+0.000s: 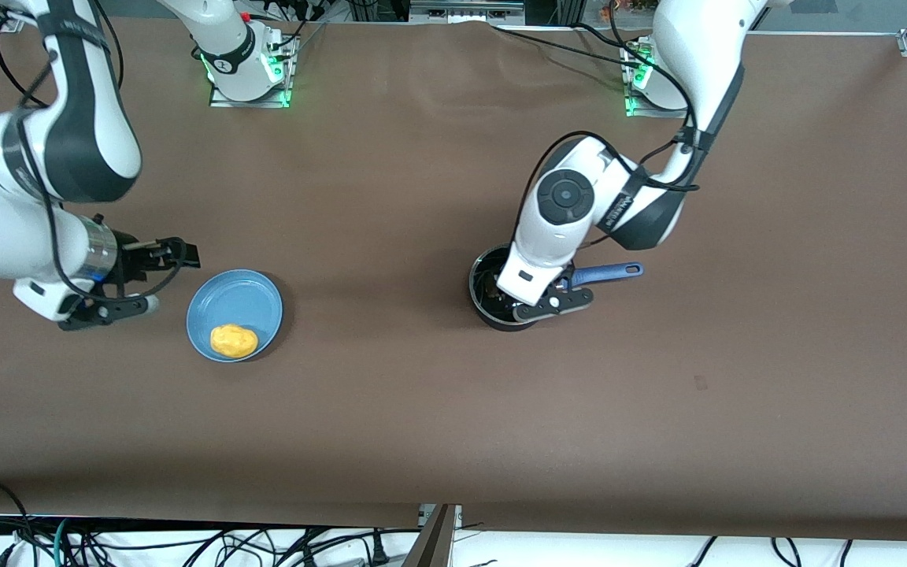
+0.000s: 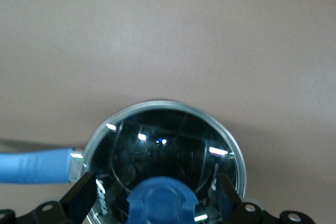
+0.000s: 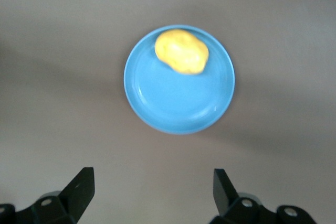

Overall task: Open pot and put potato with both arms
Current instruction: 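Grasp the lid knob with the left gripper while the right gripper grasps the potato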

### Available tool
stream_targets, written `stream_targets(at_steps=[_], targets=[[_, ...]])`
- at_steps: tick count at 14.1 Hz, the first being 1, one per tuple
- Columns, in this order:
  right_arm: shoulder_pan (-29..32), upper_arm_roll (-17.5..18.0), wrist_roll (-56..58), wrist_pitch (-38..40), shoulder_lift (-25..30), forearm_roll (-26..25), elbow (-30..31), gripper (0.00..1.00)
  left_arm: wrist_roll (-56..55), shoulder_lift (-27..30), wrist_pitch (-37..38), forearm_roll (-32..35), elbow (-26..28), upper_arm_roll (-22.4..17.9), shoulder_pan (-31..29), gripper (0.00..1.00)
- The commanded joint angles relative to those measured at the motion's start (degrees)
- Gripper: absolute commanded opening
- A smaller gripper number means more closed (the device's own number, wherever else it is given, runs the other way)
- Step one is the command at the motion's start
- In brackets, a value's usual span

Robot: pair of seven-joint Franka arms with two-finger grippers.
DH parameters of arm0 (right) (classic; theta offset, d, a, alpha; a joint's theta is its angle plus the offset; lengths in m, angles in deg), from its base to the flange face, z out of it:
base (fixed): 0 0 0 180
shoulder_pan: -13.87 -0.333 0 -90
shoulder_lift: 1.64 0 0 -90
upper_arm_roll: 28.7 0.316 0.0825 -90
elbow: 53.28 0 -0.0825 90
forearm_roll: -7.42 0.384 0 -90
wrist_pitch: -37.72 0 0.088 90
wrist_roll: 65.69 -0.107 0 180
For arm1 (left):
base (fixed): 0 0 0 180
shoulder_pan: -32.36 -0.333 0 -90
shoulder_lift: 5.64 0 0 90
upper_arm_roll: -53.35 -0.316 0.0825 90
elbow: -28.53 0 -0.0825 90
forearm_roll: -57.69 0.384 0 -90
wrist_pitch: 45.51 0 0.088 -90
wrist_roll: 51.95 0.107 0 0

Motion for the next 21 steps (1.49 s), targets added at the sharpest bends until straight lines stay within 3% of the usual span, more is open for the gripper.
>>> stream_targets(at_steps=[1, 5, 9, 18, 21], targets=[[-1.3, 0.2, 8.1, -5.6, -4.7, -1.8, -0.6, 1.00, -3.7, 0.8, -1.8, 2.0, 2.2, 0.8, 0.5, 1.00], [-5.1, 0.2, 14.1, -16.1, -10.5, -9.9, -0.9, 1.00, -5.5, 0.8, -2.2, 5.5, 3.3, 1.7, 0.9, 1.00], [-5.0, 0.0, 26.1, -24.0, -14.6, -11.2, -1.0, 1.00, -5.9, 0.7, -3.1, 7.3, 4.4, 2.1, 0.9, 0.99], [-3.2, 0.0, 30.6, -26.5, -18.0, -10.7, 0.9, 1.00, -5.9, 0.9, -3.1, 7.3, 4.4, 2.3, 0.8, 0.57], [-3.1, 0.1, 30.9, -28.0, -18.4, -10.5, 1.9, 1.00, -5.8, 1.2, -3.0, 7.3, 4.4, 2.3, 0.7, 0.55]])
